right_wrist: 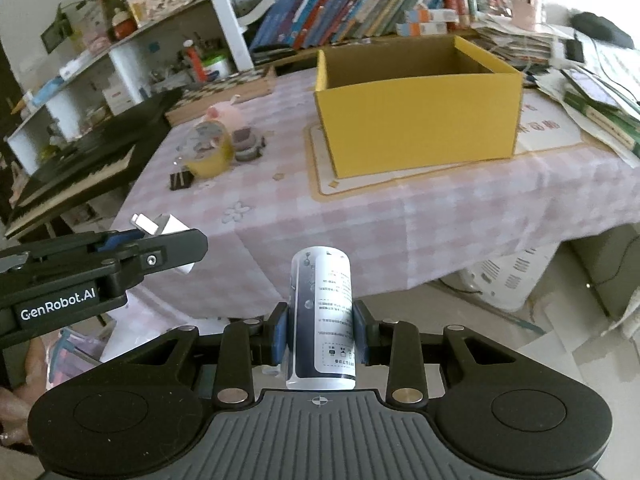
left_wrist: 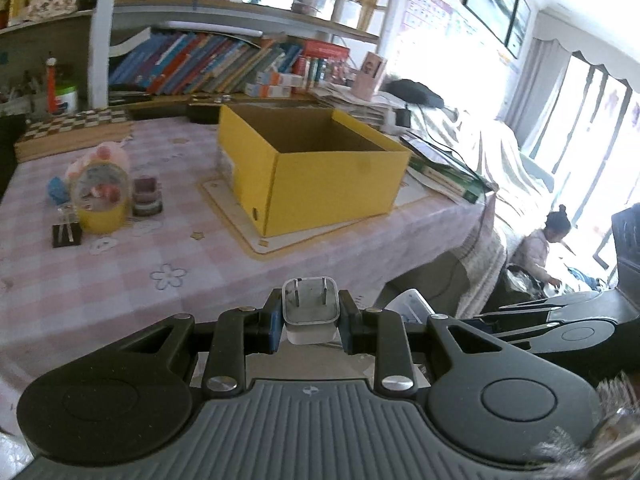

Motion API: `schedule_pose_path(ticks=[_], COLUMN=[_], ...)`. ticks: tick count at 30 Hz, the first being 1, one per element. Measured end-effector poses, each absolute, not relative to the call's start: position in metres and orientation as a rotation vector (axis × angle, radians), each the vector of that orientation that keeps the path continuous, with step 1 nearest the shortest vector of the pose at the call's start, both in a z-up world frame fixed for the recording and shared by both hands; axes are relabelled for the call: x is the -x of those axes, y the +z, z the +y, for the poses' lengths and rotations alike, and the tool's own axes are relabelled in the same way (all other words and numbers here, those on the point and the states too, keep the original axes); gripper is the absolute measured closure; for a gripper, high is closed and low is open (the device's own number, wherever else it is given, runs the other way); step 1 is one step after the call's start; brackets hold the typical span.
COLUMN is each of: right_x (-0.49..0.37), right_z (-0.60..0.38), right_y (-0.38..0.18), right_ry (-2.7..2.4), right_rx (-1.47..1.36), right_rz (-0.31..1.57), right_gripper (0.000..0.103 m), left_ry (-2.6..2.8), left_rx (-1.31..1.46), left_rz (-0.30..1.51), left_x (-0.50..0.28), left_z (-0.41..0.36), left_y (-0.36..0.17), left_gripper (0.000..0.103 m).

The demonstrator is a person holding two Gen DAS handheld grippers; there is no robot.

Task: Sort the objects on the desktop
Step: 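Carry the spray bottle and white plug with both tools over the yellow box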

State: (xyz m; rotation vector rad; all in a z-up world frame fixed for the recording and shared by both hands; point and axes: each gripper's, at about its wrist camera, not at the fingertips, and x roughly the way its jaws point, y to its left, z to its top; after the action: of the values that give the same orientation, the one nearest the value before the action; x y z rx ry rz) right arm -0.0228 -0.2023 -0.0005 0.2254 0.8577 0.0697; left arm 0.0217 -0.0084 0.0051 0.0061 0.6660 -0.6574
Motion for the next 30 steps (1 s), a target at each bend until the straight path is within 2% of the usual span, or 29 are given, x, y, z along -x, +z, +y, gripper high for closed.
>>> schedule_pose_path(ticks=[30], right_x=[0.024], right_z=[-0.248], right_y=[-0.001], right_ry=[0.0], right_rx=[-0.287], right_rz=[0.849], right_gripper=[0.07], left_ry=[-0.753], left_rx=[-0.072], left_rz=[0.668], left_x=[-0.028], left_z=[-0.061], left_y=[0.006], left_gripper=[0.078])
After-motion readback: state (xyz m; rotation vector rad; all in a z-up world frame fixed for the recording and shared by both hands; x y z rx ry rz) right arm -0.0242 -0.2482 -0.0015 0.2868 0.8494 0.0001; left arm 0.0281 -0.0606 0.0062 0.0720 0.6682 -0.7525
